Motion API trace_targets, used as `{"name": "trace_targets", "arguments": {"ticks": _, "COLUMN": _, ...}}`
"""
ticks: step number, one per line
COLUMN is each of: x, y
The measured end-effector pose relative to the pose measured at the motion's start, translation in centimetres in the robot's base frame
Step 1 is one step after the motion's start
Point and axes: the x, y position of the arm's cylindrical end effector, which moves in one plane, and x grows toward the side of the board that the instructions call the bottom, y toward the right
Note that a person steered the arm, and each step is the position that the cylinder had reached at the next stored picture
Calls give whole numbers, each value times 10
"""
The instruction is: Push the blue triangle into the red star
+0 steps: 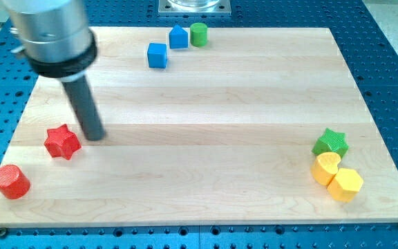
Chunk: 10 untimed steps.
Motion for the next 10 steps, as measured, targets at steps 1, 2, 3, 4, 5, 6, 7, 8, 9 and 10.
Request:
{"name": "trace_targets", "arguments": {"ticks": 1, "x": 38, "y": -44}}
{"name": "trace_targets", "arguments": {"ticks": 2, "x": 52, "y": -30}}
{"name": "trace_targets", "arguments": {"ticks": 3, "x": 36, "y": 23}}
{"name": "trace_targets", "arguments": {"ticks": 4, "x": 31, "y": 85}}
{"name": "trace_targets", "arguments": {"ticks": 5, "x": 36, "y": 107}}
{"name": "trace_targets", "arguments": {"ticks": 6, "x": 33, "y": 115}}
{"name": "trace_targets", "arguments": {"ticks": 7, "x": 31, "y": 125}}
{"name": "trace_targets", "arguments": {"ticks": 8, "x": 31, "y": 131}}
{"name": "trace_targets", "arguments": {"ticks": 9, "x": 31, "y": 140}}
{"name": "trace_targets", "arguments": {"ticks": 10, "x": 31, "y": 149}}
